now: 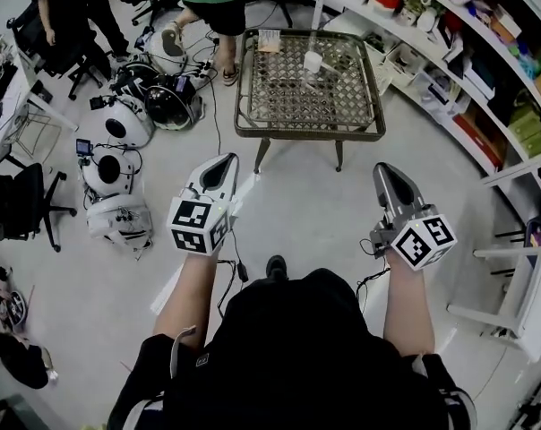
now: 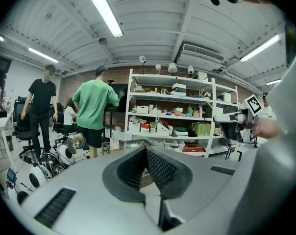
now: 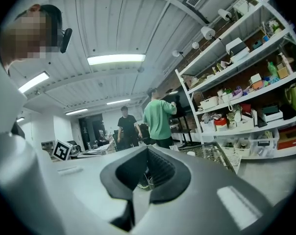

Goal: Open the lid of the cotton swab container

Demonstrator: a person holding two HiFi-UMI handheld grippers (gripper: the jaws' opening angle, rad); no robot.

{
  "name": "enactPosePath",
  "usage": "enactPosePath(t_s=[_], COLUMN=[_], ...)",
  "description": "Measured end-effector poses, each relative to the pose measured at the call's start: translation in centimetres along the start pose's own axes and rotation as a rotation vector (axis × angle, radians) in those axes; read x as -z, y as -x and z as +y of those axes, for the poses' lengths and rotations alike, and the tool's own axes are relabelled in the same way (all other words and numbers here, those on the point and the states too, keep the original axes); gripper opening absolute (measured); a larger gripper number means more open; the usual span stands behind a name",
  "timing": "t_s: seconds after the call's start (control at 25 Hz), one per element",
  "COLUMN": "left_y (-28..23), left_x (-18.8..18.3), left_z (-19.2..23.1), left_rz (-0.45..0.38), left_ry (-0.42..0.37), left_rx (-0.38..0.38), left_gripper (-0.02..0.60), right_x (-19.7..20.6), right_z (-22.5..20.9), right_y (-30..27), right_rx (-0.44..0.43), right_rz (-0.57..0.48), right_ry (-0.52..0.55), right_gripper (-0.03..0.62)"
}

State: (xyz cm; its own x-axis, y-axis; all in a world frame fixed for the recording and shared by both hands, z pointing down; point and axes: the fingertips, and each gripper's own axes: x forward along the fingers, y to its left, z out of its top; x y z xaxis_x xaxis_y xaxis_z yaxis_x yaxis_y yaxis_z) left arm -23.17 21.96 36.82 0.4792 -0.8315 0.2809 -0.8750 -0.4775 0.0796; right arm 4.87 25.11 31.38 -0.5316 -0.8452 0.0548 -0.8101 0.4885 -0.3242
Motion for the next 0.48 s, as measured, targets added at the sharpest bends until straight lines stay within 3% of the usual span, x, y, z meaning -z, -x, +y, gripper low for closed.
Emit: enactPosePath(t_s=[0.48], left_y=[-3.2], left_x=[-0.7], left_z=[2.3], left_rz=[0.016], left_ry=[0.003], left_rx=[-0.003], left_gripper=[0.005], right_x=[-0.4], right_z=[-2.9], right_y=[-4.6], right_rx=[-0.014], right_rz=[-0.001], right_ry=[-0.043], right_gripper=[0.011])
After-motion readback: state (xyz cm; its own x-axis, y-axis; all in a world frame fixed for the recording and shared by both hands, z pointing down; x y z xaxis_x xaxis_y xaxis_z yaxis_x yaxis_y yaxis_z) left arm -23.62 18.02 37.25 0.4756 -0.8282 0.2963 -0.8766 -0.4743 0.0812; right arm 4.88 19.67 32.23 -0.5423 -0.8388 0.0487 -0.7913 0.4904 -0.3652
